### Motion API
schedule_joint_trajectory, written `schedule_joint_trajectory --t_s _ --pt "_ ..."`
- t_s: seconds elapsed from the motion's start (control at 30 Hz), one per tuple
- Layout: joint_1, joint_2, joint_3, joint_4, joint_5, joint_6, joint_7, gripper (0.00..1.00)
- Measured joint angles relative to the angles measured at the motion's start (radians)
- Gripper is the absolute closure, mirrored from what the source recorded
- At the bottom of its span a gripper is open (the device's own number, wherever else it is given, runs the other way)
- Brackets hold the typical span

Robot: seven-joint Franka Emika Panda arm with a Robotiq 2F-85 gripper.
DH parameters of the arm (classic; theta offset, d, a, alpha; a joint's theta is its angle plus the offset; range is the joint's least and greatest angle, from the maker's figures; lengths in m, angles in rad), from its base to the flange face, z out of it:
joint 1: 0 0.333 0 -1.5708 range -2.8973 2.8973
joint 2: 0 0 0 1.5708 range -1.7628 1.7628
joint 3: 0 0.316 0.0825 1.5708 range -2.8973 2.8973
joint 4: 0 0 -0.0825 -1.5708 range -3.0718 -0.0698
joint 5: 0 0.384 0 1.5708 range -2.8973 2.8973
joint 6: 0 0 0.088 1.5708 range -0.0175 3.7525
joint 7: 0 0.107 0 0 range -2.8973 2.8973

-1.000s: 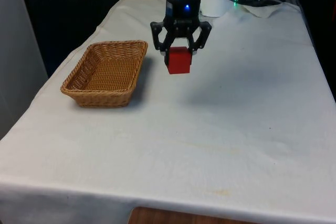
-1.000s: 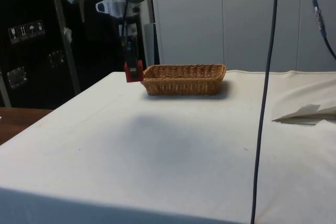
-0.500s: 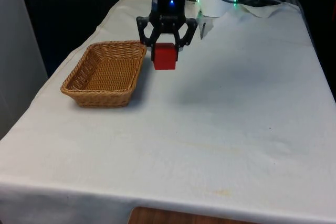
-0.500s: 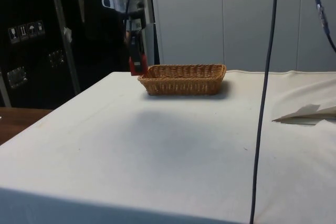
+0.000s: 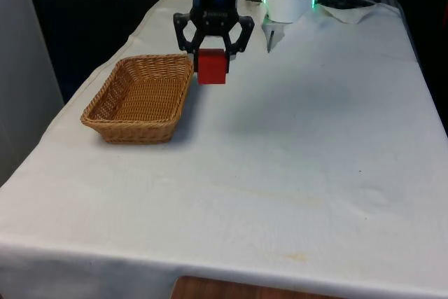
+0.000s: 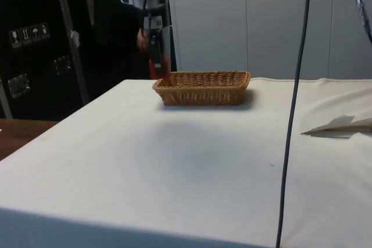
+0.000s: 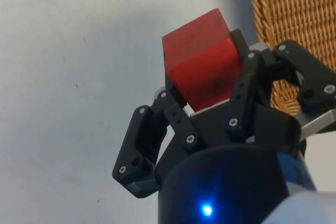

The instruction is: Pick up the cube and place it into the basket.

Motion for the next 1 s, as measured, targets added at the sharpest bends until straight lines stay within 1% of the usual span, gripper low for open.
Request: schedule_joint_trajectory --t_s 0.13,0.4,0.53,0.6,0.63,0.9,1.0 --pt "0.000 -0.021 -0.009 -0.024 0.000 0.000 0.000 0.97" --pt "0.000 -0.044 -0.023 -0.048 -0.001 0.000 0.000 0.97" --pt "0.000 -0.047 -0.041 -0.054 -0.001 0.000 -0.004 0.97" --pt "0.000 -0.047 -0.045 -0.054 -0.001 0.000 -0.006 0.97" --pt "-0.001 -0.047 -0.053 -0.055 -0.001 0.000 -0.008 0.97" --pt "-0.001 -0.047 -0.075 -0.059 -0.001 0.000 -0.017 0.97" --pt "-0.004 -0.045 -0.091 -0.059 -0.001 0.000 -0.026 0.97"
